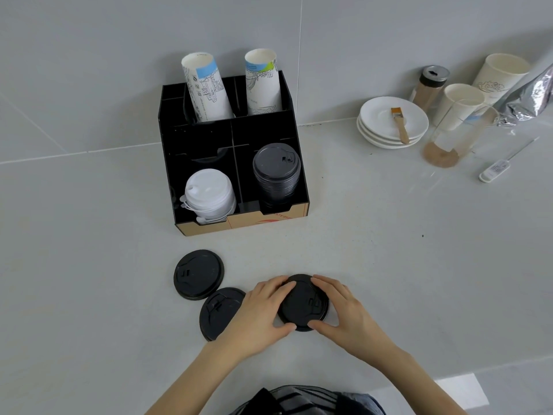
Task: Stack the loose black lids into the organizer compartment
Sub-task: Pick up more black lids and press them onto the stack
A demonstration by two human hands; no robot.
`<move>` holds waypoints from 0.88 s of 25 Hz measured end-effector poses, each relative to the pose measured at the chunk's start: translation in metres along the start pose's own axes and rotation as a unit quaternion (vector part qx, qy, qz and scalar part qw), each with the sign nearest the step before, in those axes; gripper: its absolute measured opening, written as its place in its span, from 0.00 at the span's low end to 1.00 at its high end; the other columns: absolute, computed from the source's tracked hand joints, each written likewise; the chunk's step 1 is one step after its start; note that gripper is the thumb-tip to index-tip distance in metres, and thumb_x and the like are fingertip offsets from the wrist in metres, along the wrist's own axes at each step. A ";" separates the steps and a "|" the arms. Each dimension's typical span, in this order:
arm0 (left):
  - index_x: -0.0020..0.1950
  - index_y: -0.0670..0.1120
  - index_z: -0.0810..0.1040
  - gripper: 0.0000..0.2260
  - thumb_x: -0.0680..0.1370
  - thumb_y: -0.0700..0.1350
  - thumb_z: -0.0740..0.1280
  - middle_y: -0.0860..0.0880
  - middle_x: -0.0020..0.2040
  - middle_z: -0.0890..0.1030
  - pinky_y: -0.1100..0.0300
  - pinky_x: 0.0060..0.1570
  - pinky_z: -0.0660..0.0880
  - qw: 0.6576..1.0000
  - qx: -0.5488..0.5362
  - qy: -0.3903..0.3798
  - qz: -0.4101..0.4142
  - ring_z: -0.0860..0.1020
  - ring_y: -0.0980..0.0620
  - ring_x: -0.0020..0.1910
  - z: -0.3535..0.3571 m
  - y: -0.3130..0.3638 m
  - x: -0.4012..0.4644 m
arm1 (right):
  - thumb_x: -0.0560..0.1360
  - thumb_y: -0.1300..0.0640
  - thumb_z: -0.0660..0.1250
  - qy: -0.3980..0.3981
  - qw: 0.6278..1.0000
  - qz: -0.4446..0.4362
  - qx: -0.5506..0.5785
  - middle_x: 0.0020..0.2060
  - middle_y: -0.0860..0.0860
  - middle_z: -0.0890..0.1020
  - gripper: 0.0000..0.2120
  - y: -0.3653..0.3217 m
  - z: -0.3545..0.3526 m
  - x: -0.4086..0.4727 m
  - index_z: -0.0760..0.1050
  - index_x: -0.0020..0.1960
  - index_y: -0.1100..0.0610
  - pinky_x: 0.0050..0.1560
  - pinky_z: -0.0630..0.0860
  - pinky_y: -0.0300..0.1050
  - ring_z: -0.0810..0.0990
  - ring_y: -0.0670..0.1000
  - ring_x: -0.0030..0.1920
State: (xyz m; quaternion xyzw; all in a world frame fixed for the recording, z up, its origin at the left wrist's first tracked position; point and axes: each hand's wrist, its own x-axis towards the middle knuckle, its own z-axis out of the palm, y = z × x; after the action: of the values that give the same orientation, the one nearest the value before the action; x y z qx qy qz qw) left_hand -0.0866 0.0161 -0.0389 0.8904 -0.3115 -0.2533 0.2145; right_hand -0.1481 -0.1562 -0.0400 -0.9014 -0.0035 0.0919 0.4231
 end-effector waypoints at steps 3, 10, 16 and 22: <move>0.71 0.51 0.52 0.29 0.75 0.51 0.62 0.53 0.74 0.55 0.57 0.71 0.54 1.000 0.002 0.005 0.003 0.55 0.53 0.71 -0.003 0.001 0.001 | 0.72 0.56 0.67 0.011 1.000 0.000 0.003 0.63 0.39 0.61 0.29 0.000 0.000 0.002 0.58 0.68 0.52 0.63 0.56 0.27 0.61 0.41 0.65; 0.70 0.51 0.56 0.27 0.74 0.51 0.63 0.52 0.74 0.57 0.56 0.70 0.56 0.999 -0.002 0.052 0.012 0.57 0.52 0.71 -0.027 0.002 0.010 | 0.72 0.56 0.68 0.045 0.998 -0.001 0.034 0.66 0.40 0.62 0.27 -0.006 -0.011 0.013 0.62 0.67 0.53 0.57 0.53 0.14 0.63 0.40 0.65; 0.69 0.50 0.60 0.25 0.74 0.50 0.64 0.51 0.74 0.59 0.60 0.70 0.54 0.993 -0.038 0.111 0.008 0.58 0.53 0.72 -0.056 0.006 0.017 | 0.71 0.55 0.68 0.074 0.997 -0.032 0.014 0.64 0.43 0.66 0.25 -0.020 -0.032 0.038 0.65 0.66 0.55 0.57 0.54 0.14 0.66 0.41 0.63; 0.68 0.50 0.63 0.24 0.73 0.50 0.66 0.52 0.73 0.61 0.63 0.67 0.56 0.984 -0.067 0.166 0.006 0.61 0.54 0.71 -0.085 0.008 0.029 | 0.71 0.55 0.68 0.093 0.994 -0.066 -0.002 0.65 0.46 0.69 0.24 -0.037 -0.057 0.065 0.66 0.65 0.56 0.59 0.56 0.17 0.67 0.42 0.63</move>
State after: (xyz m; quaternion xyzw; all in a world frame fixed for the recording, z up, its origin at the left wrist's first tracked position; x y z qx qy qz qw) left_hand -0.0209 0.0108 0.0225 0.9021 -0.2590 -0.1211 0.3233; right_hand -0.0718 -0.1700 0.0130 -0.9045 -0.0235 -0.0199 0.4253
